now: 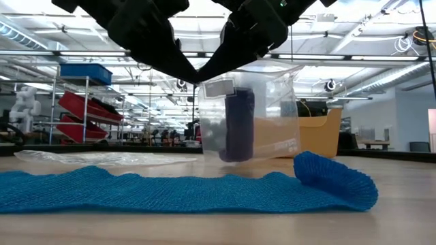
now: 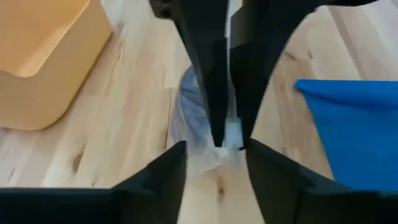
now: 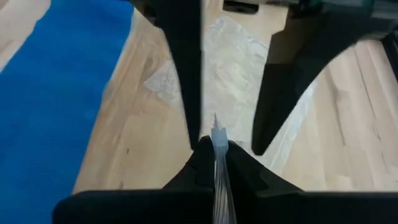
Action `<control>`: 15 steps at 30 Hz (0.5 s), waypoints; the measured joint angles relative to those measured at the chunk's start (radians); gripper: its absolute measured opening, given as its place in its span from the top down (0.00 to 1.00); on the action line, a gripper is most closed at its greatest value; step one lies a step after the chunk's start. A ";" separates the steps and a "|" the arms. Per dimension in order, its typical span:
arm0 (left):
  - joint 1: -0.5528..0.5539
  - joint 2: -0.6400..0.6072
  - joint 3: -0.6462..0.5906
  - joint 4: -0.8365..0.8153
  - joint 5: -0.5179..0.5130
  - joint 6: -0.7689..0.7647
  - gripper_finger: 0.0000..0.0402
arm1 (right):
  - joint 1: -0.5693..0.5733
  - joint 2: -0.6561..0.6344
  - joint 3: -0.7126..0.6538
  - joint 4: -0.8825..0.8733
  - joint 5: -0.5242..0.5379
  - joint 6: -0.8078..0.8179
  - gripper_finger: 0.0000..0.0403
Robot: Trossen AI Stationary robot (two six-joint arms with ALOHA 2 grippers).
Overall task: Roll bandage
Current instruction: Close the transparent zip bag
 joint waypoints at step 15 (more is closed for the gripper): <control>0.010 0.000 0.000 -0.013 0.074 0.030 0.99 | 0.000 0.000 0.001 -0.017 -0.005 -0.001 0.99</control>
